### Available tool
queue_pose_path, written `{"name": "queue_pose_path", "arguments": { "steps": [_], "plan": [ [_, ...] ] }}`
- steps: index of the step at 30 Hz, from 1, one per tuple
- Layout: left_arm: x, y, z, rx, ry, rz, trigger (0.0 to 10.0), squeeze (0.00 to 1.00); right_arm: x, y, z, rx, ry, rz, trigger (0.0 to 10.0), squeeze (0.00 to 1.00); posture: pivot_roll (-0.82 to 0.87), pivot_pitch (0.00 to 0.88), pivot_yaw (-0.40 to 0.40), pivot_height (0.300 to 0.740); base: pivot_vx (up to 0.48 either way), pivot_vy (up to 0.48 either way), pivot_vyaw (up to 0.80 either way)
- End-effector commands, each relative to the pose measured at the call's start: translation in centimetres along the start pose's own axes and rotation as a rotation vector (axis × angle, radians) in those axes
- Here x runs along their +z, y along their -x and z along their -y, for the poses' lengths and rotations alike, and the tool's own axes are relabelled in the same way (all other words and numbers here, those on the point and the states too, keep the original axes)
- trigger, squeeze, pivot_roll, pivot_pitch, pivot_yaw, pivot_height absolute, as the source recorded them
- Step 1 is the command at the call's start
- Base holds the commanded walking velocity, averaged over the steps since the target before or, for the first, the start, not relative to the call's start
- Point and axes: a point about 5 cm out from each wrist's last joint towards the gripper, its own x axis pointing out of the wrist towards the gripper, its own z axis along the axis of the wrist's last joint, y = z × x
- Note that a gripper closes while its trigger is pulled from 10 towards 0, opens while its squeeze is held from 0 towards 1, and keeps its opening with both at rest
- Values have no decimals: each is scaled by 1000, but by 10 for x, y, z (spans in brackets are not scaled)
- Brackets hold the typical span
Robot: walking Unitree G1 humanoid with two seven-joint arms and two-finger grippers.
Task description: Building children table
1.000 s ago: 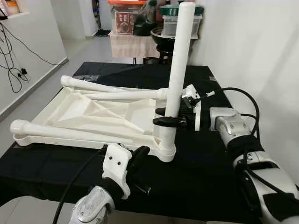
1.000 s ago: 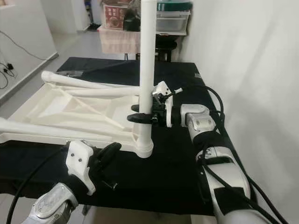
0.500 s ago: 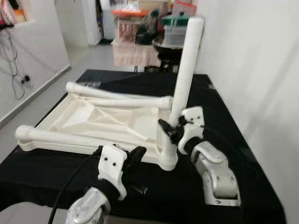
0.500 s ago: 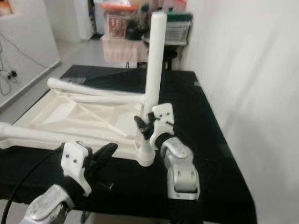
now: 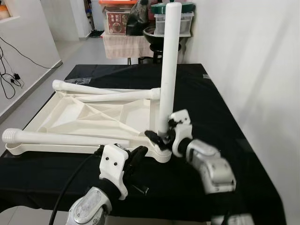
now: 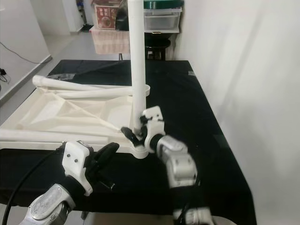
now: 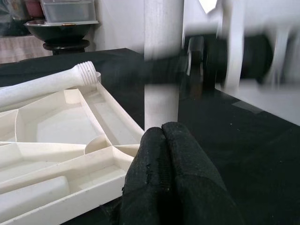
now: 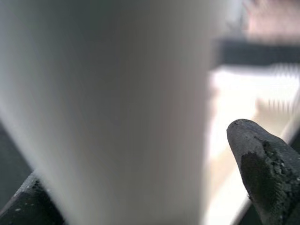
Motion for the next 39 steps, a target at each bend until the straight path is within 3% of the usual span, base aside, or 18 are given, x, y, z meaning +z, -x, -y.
{"name": "queue_pose_path", "arguments": {
  "steps": [1,2,4,5,12,13,14,15,25,29,31,33,34,35,37,39],
  "plan": [
    [-4,-1,-1,-3,4,-21,10000,0,-3,-1,3,102,20,-13,10000,0,-3,0,-35,740,0,0,0],
    [-4,-1,-1,-3,4,-21,10000,0,-3,-1,3,102,20,-13,10000,0,-3,0,-35,740,0,0,0],
    [-6,-2,0,0,3,-21,10000,0,3,-1,17,296,84,-61,10000,0,10,0,-44,740,0,0,0],
    [-6,-2,1,0,3,-21,10000,0,3,-1,18,329,96,-71,10000,0,10,0,-44,740,0,0,0],
    [-7,-3,2,6,2,-20,10000,0,9,-4,29,415,122,-129,10000,0,33,0,-58,740,0,0,0],
    [-7,-3,2,7,2,-19,10000,0,12,-5,32,416,103,-123,1647,0,36,0,-65,740,0,0,0],
    [-7,-3,2,8,2,-19,10000,0,15,-5,35,409,90,-113,1647,0,36,0,-65,740,0,0,0],
    [-7,-3,3,8,2,-19,10000,0,17,-5,37,405,81,-108,0,0,39,0,-69,740,0,0,0],
    [-7,-4,4,8,5,-16,10000,0,8,7,49,453,29,-114,0,0,31,0,-64,740,0,0,0],
    [-7,-4,4,6,7,-13,10000,0,-2,22,58,411,31,-133,0,0,21,0,-61,740,0,0,0],
    [-7,-3,4,6,8,-12,10000,0,-8,27,62,339,35,-153,0,0,17,0,-63,740,0,0,0],
    [-5,-2,2,5,7,-9,10000,0,-29,31,60,85,13,-184,0,0,2,0,-64,740,0,0,0],
    [-5,-2,2,5,7,-9,10000,0,-29,31,60,85,13,-184,0,0,2,0,-64,740,0,0,0],
    [-4,-1,1,5,6,-9,10000,0,-41,29,49,-119,-29,-164,0,0,-9,0,-56,740,0,0,0],
    [-4,-1,1,5,6,-9,10000,0,-41,29,49,-119,-29,-164,0,0,-9,0,-56,740,0,0,0],
    [-3,0,-2,4,2,-11,10000,0,-67,35,-14,-317,-64,-166,0,0,-40,2,-31,740,0,0,0]
  ]
}}
